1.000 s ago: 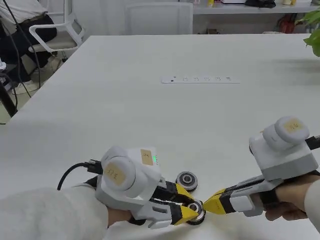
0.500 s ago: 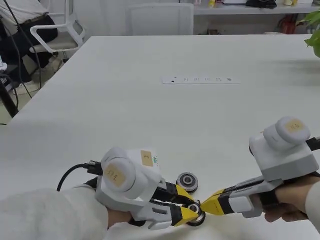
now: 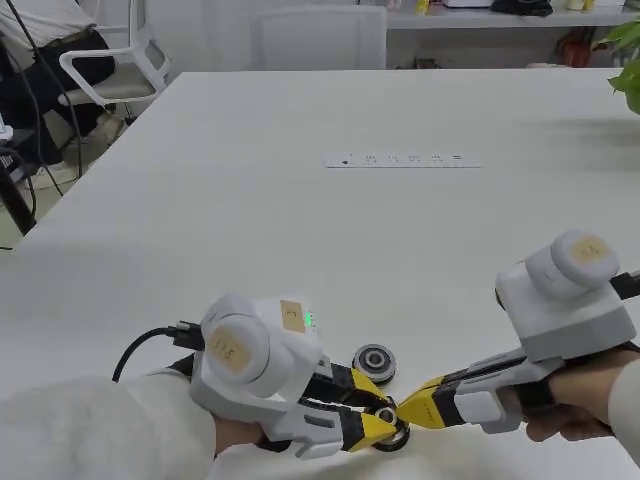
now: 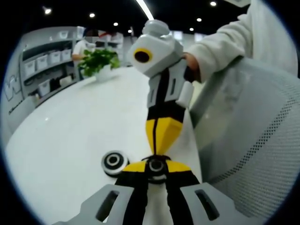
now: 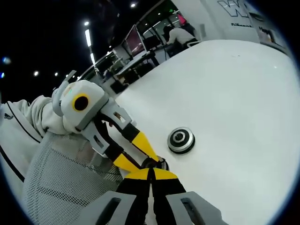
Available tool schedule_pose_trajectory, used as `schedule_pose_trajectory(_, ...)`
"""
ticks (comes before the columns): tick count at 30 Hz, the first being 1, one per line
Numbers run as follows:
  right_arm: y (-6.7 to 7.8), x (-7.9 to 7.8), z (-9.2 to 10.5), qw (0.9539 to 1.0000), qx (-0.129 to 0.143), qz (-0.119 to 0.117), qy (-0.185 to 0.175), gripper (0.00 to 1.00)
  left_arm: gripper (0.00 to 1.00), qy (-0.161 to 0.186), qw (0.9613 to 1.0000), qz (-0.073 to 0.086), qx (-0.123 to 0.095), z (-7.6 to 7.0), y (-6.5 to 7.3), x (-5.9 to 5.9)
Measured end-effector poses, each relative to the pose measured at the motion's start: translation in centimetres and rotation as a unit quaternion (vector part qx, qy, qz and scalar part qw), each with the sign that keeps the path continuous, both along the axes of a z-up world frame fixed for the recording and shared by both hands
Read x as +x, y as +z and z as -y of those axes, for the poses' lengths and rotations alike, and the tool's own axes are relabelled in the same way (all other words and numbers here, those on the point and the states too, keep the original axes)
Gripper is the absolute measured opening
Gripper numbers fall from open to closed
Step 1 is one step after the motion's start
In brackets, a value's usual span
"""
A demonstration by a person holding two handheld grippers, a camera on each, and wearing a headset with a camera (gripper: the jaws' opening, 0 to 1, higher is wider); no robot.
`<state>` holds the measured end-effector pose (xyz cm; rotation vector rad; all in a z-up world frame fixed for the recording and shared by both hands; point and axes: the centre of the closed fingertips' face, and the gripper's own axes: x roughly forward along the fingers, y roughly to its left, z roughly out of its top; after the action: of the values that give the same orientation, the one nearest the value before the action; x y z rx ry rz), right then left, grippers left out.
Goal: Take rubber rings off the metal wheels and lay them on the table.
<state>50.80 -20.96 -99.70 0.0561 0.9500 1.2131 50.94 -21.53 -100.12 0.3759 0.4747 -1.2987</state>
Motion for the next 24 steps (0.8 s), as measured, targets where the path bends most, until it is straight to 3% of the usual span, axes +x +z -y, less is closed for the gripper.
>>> schedule_pose_trajectory(15,0.7,0.3,-0.2,0.9987,0.033,-0.033,-0.022,0.00,0.14,0.000,1.0000,0.002,0.000,0.0,0.0,0.0)
schedule_pose_trajectory(22,-0.1,0.7,0.4,0.9987,0.015,-0.033,-0.036,0.00,0.14,0.003,1.0000,-0.001,0.002,0.0,0.0,0.0)
schedule_pose_trajectory(24,-0.3,0.7,0.7,0.9982,0.011,-0.042,-0.042,0.00,0.14,0.004,1.0000,-0.003,0.006,0.1,0.1,0.0)
